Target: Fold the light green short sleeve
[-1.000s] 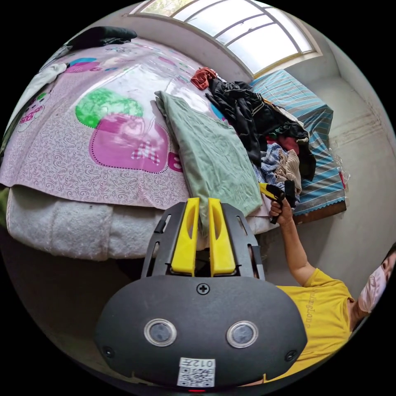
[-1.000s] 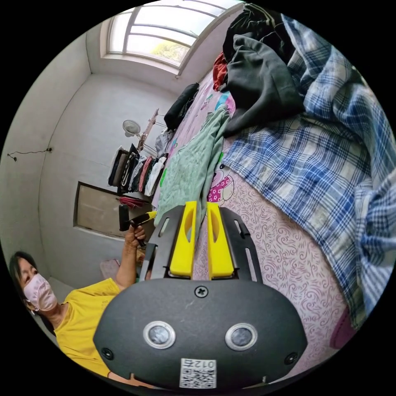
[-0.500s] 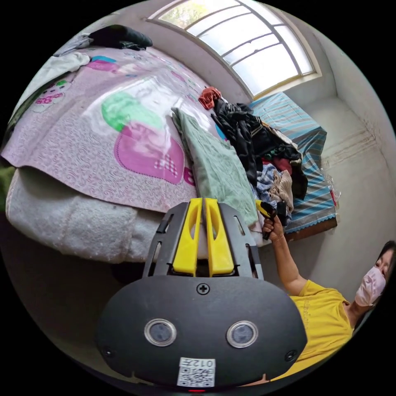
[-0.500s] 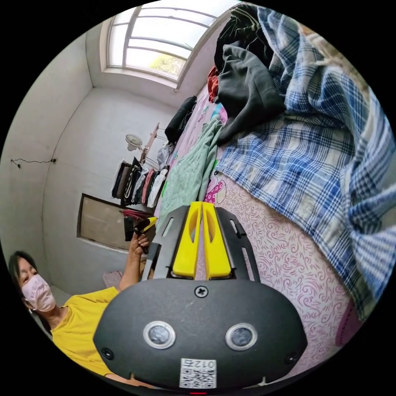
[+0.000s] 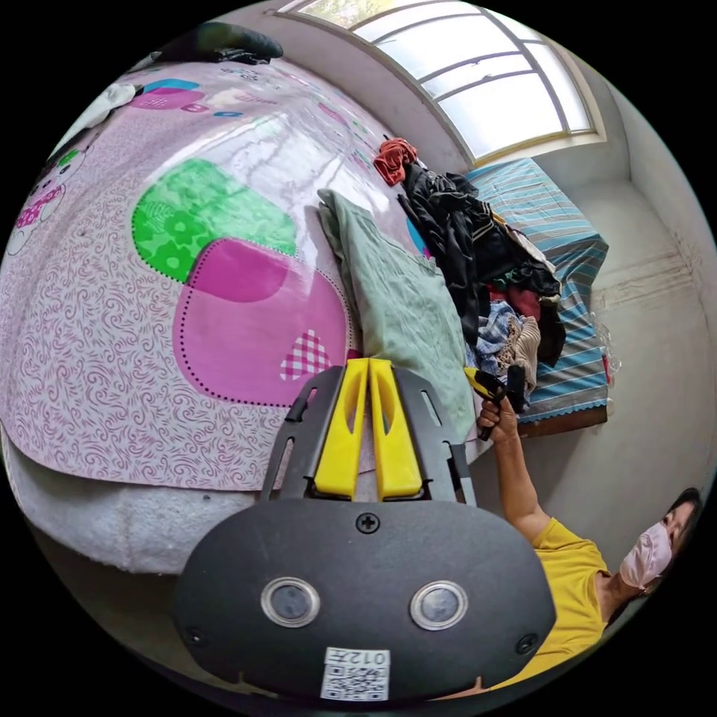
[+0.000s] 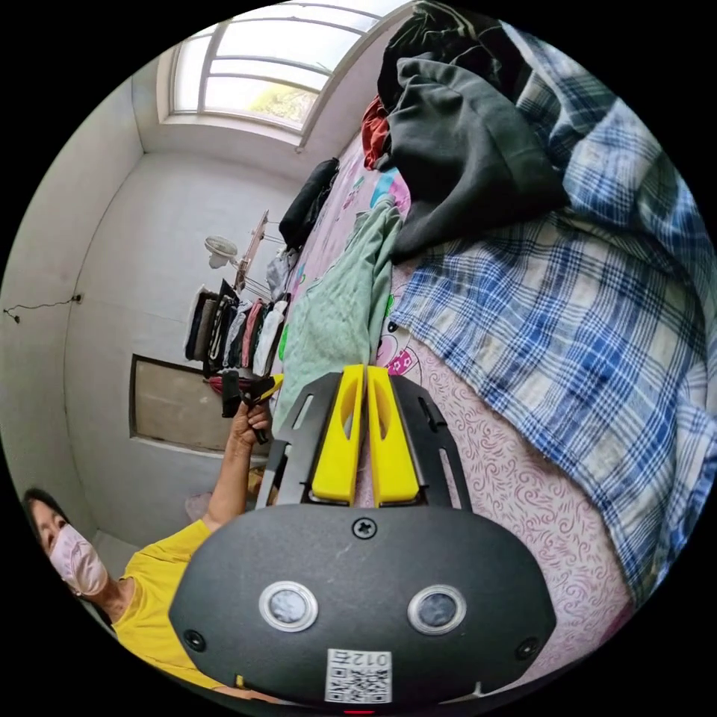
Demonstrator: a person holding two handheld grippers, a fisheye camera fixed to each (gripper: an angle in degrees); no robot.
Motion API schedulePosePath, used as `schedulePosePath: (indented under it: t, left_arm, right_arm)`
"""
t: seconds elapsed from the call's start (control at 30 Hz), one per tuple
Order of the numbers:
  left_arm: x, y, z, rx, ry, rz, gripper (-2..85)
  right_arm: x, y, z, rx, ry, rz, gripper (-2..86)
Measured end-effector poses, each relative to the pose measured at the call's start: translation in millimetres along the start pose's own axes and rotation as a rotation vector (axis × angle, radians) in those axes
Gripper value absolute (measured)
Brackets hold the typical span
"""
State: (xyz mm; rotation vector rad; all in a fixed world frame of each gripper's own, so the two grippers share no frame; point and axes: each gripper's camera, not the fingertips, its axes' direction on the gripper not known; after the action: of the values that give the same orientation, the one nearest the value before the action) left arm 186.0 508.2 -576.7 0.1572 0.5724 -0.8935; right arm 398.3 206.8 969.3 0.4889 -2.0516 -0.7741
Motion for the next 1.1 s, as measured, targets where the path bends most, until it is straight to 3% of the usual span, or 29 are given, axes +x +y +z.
schedulePosePath:
  t: [0.27,0.53,0.87,0.93,1.0,1.1]
  left_arm:
    - [-27,-18,-22,0.122,0.089,-0.011,1.6]
    - [-32,-63,14,0.023,0.072,0.007,0.8]
    - [-53,-57,20,0.088,0.226,0.023,0.7]
    - [-47,-59,4,0.191,0.253,0.038,1.3]
    - [-43,-71,-6,0.246,0.228,0.014,2.0]
    - [-28,-106,0,0.174,0.056,-0.015,3.0]
  right_arm:
    - [-12,-47,-24,0.07,0.075,-0.063,5.4]
    - [12,-87,18,0.007,0.162,-0.014,2.3]
    - [72,-62,0,0.07,-0.055,0.053,1.1]
    - [77,-58,0,0.068,-0.062,0.054,1.1]
    - [80,-53,1,0.063,-0.066,0.052,1.1]
    - [85,-44,5,0.059,-0.066,0.048,1.1]
